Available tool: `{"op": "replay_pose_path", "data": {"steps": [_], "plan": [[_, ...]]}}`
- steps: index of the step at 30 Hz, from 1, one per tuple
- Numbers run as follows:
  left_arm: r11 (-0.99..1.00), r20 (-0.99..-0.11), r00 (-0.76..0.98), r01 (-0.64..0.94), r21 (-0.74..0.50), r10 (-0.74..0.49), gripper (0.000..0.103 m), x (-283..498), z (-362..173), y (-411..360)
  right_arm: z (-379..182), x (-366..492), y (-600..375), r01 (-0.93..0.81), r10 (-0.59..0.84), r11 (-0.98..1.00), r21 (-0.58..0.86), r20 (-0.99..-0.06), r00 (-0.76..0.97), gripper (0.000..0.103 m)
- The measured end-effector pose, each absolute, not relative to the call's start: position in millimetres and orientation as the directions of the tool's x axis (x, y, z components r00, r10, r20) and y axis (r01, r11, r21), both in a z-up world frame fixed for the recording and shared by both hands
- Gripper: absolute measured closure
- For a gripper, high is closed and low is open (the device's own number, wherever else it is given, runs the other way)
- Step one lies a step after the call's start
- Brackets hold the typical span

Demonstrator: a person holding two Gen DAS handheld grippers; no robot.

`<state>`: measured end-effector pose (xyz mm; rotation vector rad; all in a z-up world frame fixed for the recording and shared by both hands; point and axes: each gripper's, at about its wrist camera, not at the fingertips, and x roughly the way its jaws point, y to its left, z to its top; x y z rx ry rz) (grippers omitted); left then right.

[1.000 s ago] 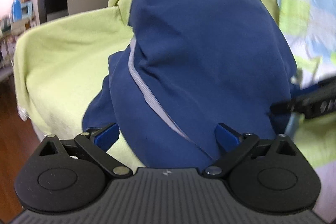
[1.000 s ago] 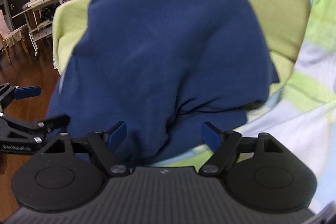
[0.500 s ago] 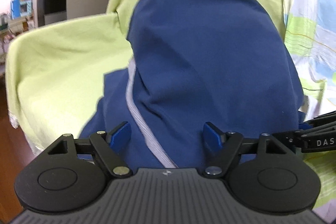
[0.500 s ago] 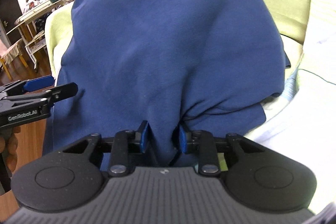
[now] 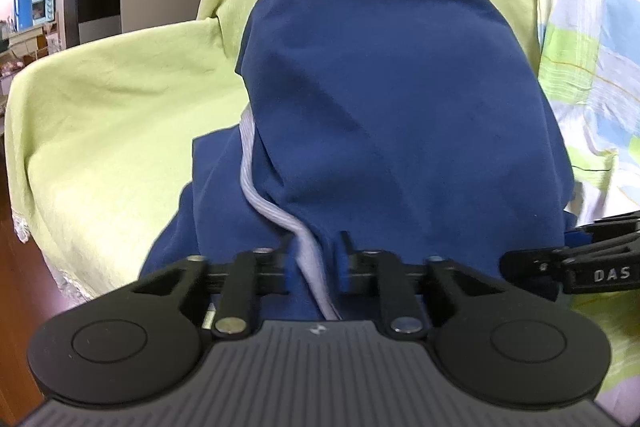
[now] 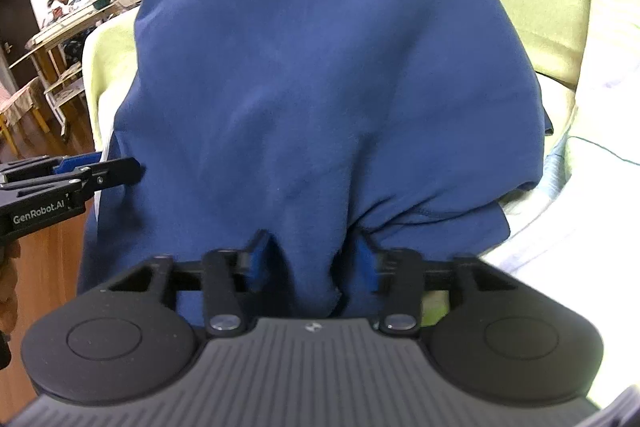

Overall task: Fold clothes
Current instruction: 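Grasp the navy shirt edge with the left gripper while the right gripper grasps another edge, then lift the navy shirt with both grippers and swing it over the checked sheet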

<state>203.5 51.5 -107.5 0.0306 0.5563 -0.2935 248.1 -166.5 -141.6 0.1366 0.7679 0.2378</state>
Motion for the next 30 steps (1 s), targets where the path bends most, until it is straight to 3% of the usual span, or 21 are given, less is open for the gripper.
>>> {"op": "replay_pose_path", "data": {"steps": [1,4,7,14,22,30], "plan": [[0.952,-0.521,0.805,0.301,-0.052,-0.283,0.099,203,-105,50,-141,248,-167,-0.159,0.262,0.964,0.213,-0.667,0.698,0.072],[0.949,-0.549,0.789,0.314,-0.024,-0.275,0.1,209,-109,42,-141,244,-170,-0.18,0.274,0.962,0.207,-0.666,0.694,0.088],[0.949,-0.552,0.787,0.314,-0.028,-0.276,0.102,207,-109,42,-140,242,-171,-0.186,0.281,0.959,0.211,-0.666,0.691,0.096],[0.92,-0.476,0.792,0.376,-0.111,-0.381,0.103,181,-62,39,-106,225,-194,-0.207,0.318,0.947,0.245,-0.631,0.708,0.097],[0.828,-0.327,0.764,0.542,-0.144,-0.556,0.103,118,44,-15,25,193,-255,-0.196,0.276,0.958,0.208,-0.5,0.821,0.098],[0.654,-0.275,0.604,0.741,-0.152,-0.748,0.103,0,85,-121,119,90,-348,-0.108,0.144,0.988,0.106,-0.44,0.887,0.098]]}}
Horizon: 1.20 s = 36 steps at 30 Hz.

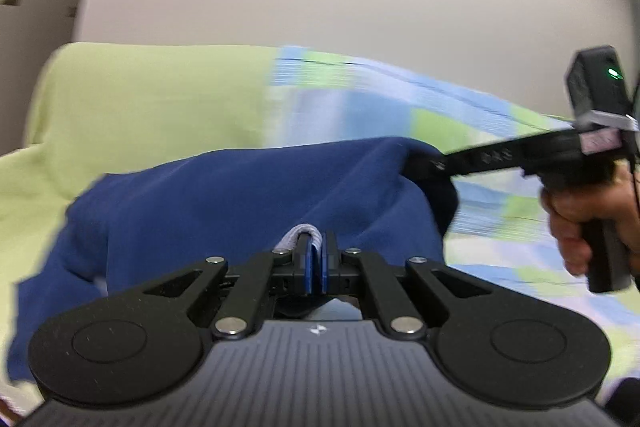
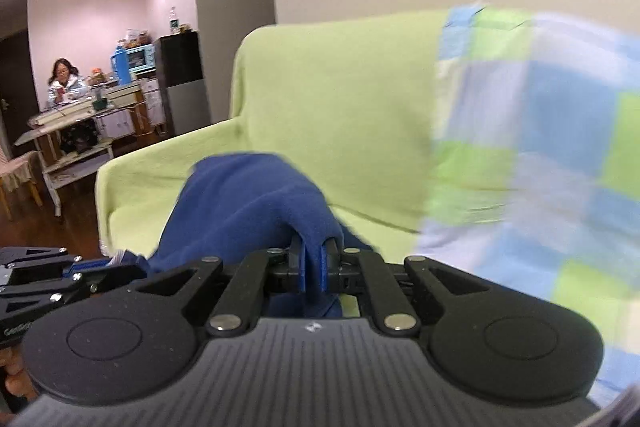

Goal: Fold clothes

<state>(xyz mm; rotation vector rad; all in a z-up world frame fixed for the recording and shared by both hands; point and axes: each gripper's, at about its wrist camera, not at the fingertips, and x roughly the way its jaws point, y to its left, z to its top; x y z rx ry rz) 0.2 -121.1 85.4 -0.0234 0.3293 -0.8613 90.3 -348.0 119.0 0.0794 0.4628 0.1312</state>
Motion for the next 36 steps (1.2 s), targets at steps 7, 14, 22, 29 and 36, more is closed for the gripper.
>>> {"op": "replay_pose_path", "data": {"steps": [7,14,22,29,36], "plan": [[0.36,-0.349,0.272,0.907,-0.218,-0.897,0.103,-134,49,-265,120,-64,-462,0.061,-0.04,0.998,0.027,-0.488,0.872,0.099],[0.136,-0.428,0.02,0.961,-0.242,-0.904,0.103,-213,21,-370,81,-212,-565,0.337,-0.262,0.94,0.049,-0.527,0.808,0.099],[0.065,-0.581,-0.06,0.98,-0.191,-0.812,0.098,-221,-7,-421,6,-294,-642,0.562,-0.419,0.826,0.04,-0.623,0.66,0.098],[0.233,-0.617,0.097,0.962,-0.143,-0.781,0.06,-146,6,-385,-3,-310,-637,0.625,-0.555,0.775,-0.097,-0.579,0.598,0.071],[0.484,-0.614,0.352,0.873,-0.056,-0.707,0.054,-33,8,-362,1,-278,-623,0.544,-0.469,0.839,-0.025,-0.542,0.698,0.07]]}}
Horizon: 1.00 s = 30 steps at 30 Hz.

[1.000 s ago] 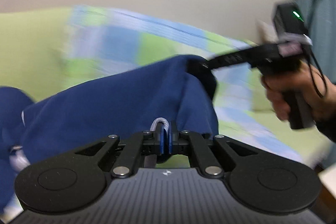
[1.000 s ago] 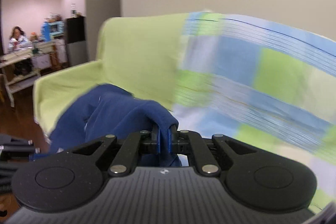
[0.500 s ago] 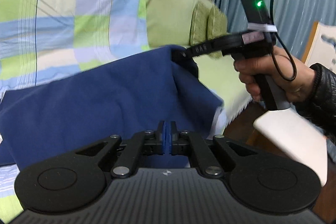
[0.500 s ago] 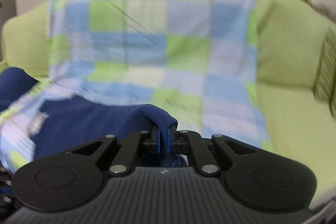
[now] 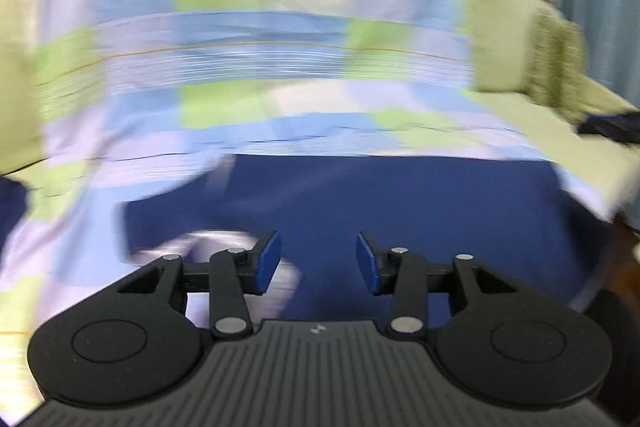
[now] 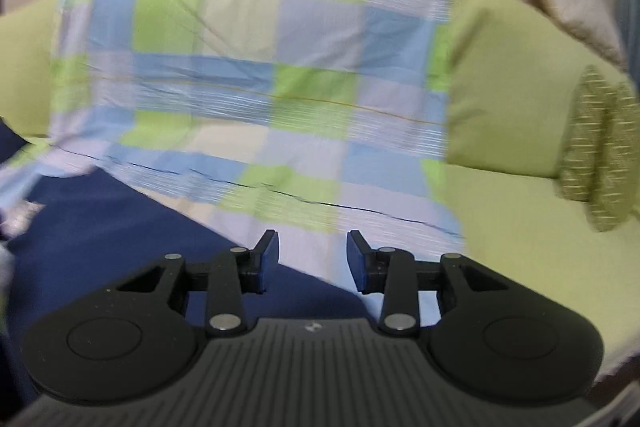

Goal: Fold clothes

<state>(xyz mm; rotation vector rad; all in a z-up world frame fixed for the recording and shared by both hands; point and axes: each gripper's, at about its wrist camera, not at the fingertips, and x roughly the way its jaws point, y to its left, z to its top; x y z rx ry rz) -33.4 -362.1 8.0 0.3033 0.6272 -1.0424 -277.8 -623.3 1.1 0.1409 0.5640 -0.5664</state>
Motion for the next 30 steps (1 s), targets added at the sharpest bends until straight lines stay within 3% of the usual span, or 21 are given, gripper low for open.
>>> {"op": "replay_pose_path", "data": {"steps": [8,12,15,17,19,20,22,24,30], "plan": [[0.553,-0.638,0.426,0.833,0.0,-0.642,0.054,55,-30,-367,-62,-131,-525,0.203,-0.121,0.978,0.054,-0.644,0.756,0.07],[0.55,-0.654,0.403,0.835,-0.024,-0.64,0.054,74,-45,-355,-87,-88,-482,0.135,-0.062,0.989,0.055,-0.678,0.733,0.061],[0.531,-0.65,0.379,0.846,-0.045,-0.659,0.054,78,-54,-350,-108,-66,-443,0.088,-0.084,0.996,-0.032,-0.718,0.691,0.049],[0.521,-0.643,0.372,0.852,-0.049,-0.669,0.054,75,-58,-347,-115,-63,-431,0.071,-0.119,0.993,-0.097,-0.726,0.678,0.047],[0.512,-0.638,0.372,0.858,-0.04,-0.674,0.054,72,-60,-345,-119,-67,-423,0.059,-0.187,0.978,-0.199,-0.724,0.664,0.065],[0.506,-0.636,0.371,0.862,-0.036,-0.677,0.054,69,-60,-344,-116,-70,-426,0.061,-0.184,0.979,-0.192,-0.728,0.66,0.069],[0.491,-0.631,0.359,0.87,-0.04,-0.687,0.053,65,-60,-343,-110,-77,-433,0.064,-0.176,0.982,-0.177,-0.738,0.652,0.088],[0.475,-0.627,0.346,0.879,-0.045,-0.698,0.053,61,-60,-342,-103,-82,-437,0.062,-0.168,0.984,-0.168,-0.747,0.643,0.097],[0.44,-0.611,0.33,0.897,-0.034,-0.72,0.051,48,-54,-345,-75,-101,-463,0.078,-0.16,0.986,-0.144,-0.739,0.655,0.101]]}}
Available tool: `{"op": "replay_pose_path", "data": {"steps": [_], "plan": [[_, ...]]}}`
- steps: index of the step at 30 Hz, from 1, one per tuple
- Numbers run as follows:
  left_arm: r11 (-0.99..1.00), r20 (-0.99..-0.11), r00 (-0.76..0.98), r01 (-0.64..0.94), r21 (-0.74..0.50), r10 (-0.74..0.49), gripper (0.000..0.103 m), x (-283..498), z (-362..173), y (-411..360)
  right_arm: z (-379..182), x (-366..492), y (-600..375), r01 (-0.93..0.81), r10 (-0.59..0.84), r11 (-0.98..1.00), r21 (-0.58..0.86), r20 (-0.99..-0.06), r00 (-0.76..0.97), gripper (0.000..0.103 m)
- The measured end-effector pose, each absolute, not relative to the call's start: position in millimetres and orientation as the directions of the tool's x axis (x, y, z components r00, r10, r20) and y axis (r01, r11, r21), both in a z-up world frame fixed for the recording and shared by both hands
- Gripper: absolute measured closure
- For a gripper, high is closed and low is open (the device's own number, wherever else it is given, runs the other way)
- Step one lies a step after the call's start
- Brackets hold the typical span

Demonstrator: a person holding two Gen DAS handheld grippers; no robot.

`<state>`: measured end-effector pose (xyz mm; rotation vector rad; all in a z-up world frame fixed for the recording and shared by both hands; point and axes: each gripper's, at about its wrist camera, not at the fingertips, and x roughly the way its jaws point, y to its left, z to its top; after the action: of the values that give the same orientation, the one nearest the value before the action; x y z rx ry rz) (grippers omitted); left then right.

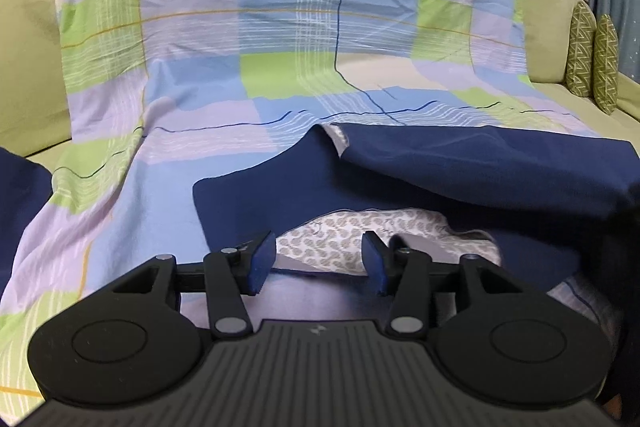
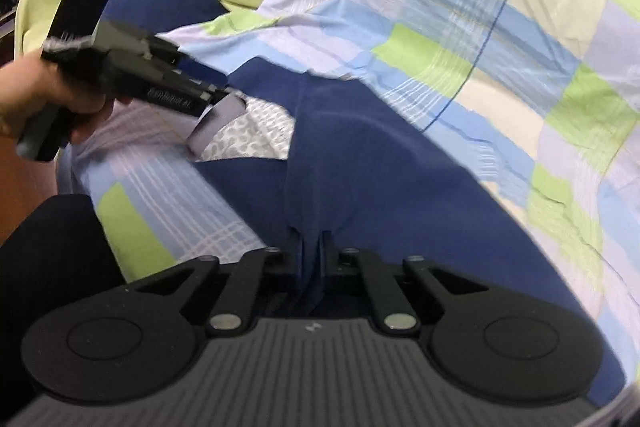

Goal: Fold clothes

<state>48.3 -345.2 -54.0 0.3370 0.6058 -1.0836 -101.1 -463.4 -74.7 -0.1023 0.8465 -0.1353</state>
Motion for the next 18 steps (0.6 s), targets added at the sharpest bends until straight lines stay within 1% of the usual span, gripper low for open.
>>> {"op": "replay_pose_path", "data": {"steps": [3,7,13,15,18], "plan": [[0.413,-0.595,0.321,0.91,-0.021,-0.737,0.051,43,-45,-349,-58,-107,-486,0.128,-0.21,0.977,-0.169,-0.707,0.675,0.101],[0.386,-0.574,0.315,0.923,-0.002,-0.756,0.051,39,-33,-362,-34,-108,-525,0.195,-0.308,0.951,-0.241,-0.663,0.683,0.101],[0.344,-0.563,0.288,0.939,0.007,-0.775,0.049,36,-31,-391,-4,-88,-628,0.317,-0.484,0.874,-0.368,-0.604,0.633,0.101],[0.335,-0.57,0.279,0.942,0.006,-0.773,0.049,37,-35,-402,-3,-80,-653,0.333,-0.497,0.867,-0.371,-0.605,0.622,0.101],[0.329,-0.588,0.276,0.944,0.018,-0.76,0.049,38,-44,-416,-19,-55,-697,0.344,-0.492,0.871,-0.352,-0.623,0.608,0.1]]}}
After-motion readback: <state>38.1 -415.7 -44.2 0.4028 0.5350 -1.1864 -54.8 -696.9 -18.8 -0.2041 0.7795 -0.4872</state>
